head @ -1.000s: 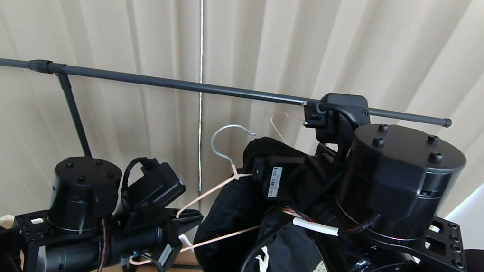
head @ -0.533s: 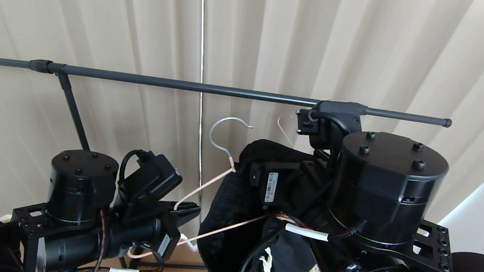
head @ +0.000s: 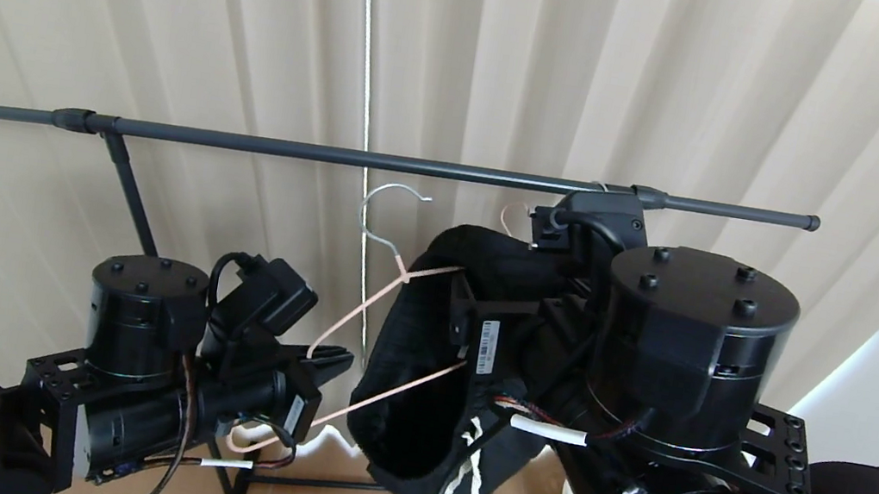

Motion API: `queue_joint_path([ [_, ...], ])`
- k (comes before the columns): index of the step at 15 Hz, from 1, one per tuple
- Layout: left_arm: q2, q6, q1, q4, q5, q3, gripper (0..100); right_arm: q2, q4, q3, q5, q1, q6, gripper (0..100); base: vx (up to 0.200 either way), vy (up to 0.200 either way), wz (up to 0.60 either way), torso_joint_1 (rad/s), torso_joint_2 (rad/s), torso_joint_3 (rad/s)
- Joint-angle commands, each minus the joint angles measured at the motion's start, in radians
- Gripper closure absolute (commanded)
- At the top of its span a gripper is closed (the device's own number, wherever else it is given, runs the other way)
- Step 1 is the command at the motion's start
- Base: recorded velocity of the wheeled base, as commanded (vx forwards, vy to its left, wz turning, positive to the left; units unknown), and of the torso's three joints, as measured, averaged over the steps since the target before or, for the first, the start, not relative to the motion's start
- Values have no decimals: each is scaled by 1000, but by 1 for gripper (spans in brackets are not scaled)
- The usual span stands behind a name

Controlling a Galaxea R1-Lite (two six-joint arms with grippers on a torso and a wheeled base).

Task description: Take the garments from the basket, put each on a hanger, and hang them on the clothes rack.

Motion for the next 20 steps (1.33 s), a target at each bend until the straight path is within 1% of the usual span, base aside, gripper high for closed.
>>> queue_joint_path([
  [1, 9, -9, 7, 1, 1, -8, 100, 2, -1, 2, 0, 1, 0, 0, 0, 0, 0, 0, 0, 0],
  [7, 9, -13, 8, 1, -3, -9, 100, -10, -1, 8, 2, 0, -2, 0, 0, 0, 0, 0, 0, 0],
  [8, 7, -10, 20, 1, -9, -3, 100, -32, 1, 14, 8, -8, -5, 0, 0, 0, 0, 0, 0, 0],
  [9, 9, -12, 28, -2, -19, -3, 100, -62, 4, 29, 28, -28, -8, 0, 0, 0, 0, 0, 0, 0],
  [10, 9, -10, 34, -8, -26, -2, 100, -81, 4, 41, 71, -45, -12, 0, 0, 0, 0, 0, 0, 0],
  [12, 7, -1, 60, -33, -81, 20, 100, -182, 13, 127, 242, -89, -43, 0, 0, 0, 0, 0, 0, 0],
  [13, 6, 5, 70, -42, -105, 31, 100, -220, 12, 167, 311, -118, -72, 0, 0, 0, 0, 0, 0, 0],
  [14, 4, 41, 91, -51, -149, 51, 100, -279, 15, 229, 462, -198, -132, 0, 0, 0, 0, 0, 0, 0],
  [15, 4, 67, 105, -53, -181, 61, 100, -309, 24, 255, 558, -249, -163, 0, 0, 0, 0, 0, 0, 0],
  [17, 6, 110, 112, -53, -204, 81, 100, -384, 122, 285, 749, -339, -218, 0, 0, 0, 0, 0, 0, 0],
  [18, 6, 122, 112, -53, -209, 86, 100, -410, 174, 284, 830, -364, -230, 0, 0, 0, 0, 0, 0, 0],
  [19, 1, 142, 109, -53, -212, 98, 100, -464, 321, 256, 1032, -440, -270, 0, 0, 0, 0, 0, 0, 0],
  [20, 1, 148, 108, -54, -212, 98, 100, -469, 354, 238, 1069, -460, -292, 0, 0, 0, 0, 0, 0, 0],
])
